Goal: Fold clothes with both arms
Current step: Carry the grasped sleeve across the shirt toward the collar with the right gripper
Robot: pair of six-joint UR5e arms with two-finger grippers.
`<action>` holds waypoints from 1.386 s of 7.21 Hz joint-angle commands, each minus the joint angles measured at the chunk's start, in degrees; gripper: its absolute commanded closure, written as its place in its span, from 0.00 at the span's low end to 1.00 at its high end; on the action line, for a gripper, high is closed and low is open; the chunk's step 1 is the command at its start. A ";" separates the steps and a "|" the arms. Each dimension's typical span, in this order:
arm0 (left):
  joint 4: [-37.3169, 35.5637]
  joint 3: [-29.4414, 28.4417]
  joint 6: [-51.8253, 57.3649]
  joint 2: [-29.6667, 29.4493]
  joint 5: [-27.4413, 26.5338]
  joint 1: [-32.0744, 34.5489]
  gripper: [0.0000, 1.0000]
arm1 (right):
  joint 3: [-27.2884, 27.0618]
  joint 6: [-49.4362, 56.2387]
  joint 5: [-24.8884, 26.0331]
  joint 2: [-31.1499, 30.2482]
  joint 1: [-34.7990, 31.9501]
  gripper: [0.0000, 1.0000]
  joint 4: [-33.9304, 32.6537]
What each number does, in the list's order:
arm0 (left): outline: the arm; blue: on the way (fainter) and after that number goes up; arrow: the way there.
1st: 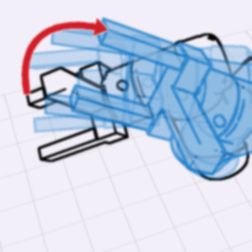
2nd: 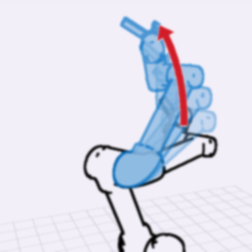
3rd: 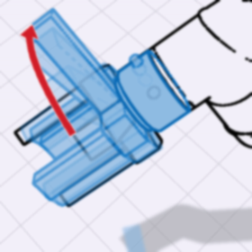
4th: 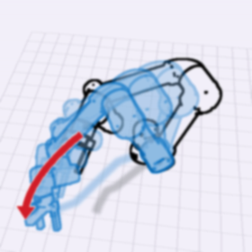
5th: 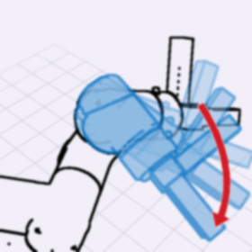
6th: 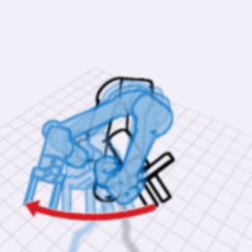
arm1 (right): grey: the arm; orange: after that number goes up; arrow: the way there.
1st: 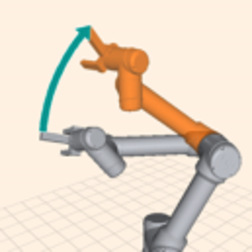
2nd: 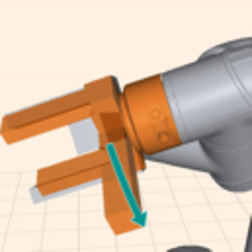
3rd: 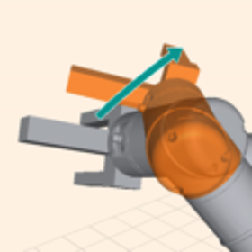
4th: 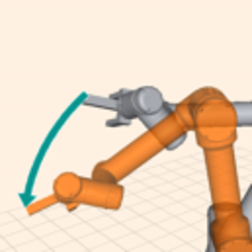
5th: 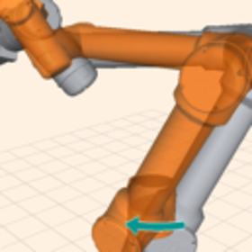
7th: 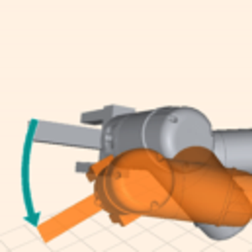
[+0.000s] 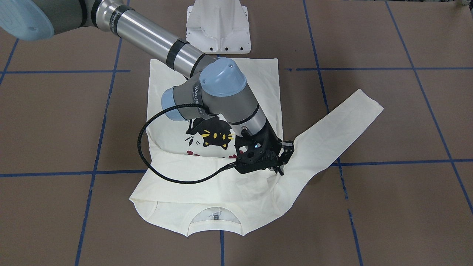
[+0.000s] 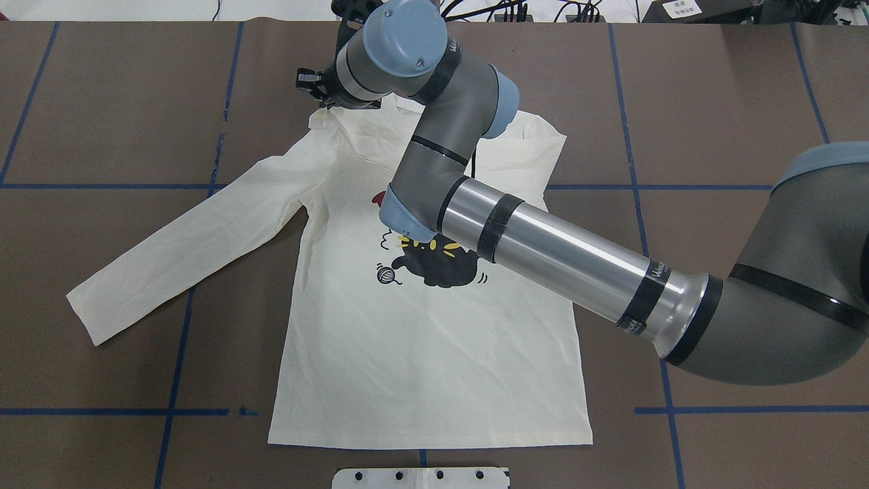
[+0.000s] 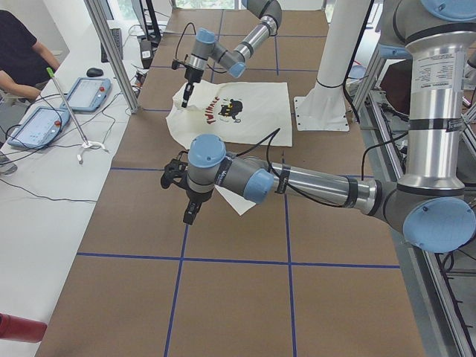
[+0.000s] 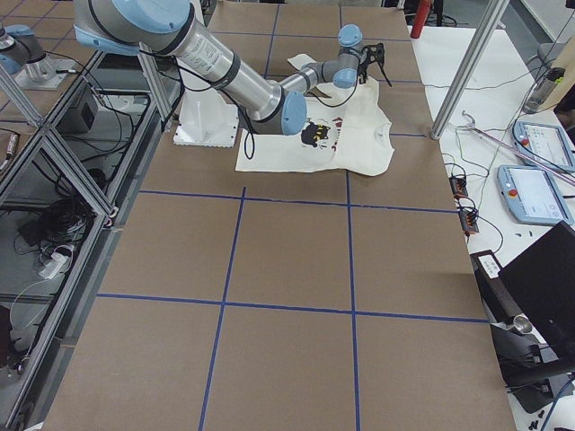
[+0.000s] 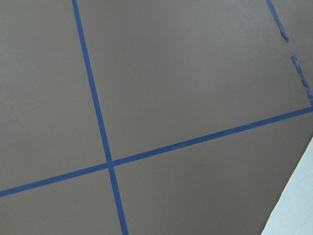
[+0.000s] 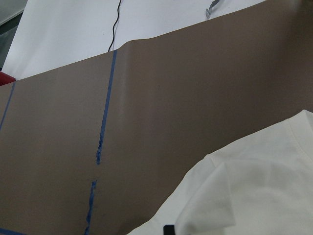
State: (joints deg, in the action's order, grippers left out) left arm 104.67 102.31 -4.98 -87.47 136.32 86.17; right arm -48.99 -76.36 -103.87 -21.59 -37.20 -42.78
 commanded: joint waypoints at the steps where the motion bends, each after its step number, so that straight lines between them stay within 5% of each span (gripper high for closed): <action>1: 0.01 -0.09 -0.03 -0.06 0.09 -0.12 0.00 | 2.05 -0.19 3.39 1.02 1.86 0.00 0.15; 3: 0.18 -0.70 0.06 -0.15 0.00 -0.21 0.00 | 4.42 -1.93 8.31 3.48 4.40 0.00 0.15; 6: 0.27 -0.45 -6.91 -0.24 -0.52 -3.52 0.00 | 3.12 -4.23 5.20 3.39 3.63 0.00 -6.65; 8: 10.59 -0.36 -30.40 0.11 -5.24 -12.82 0.00 | -10.08 -2.40 -5.66 -1.41 -1.53 0.00 -26.54; 10: 21.31 0.35 -51.35 2.38 -10.26 -22.32 0.00 | -25.56 7.40 -11.25 -12.72 -6.37 0.00 -43.72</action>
State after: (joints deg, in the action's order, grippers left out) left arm 119.36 102.30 -44.02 -86.58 129.01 69.11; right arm -65.40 -74.56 -111.79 -27.65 -40.61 -76.32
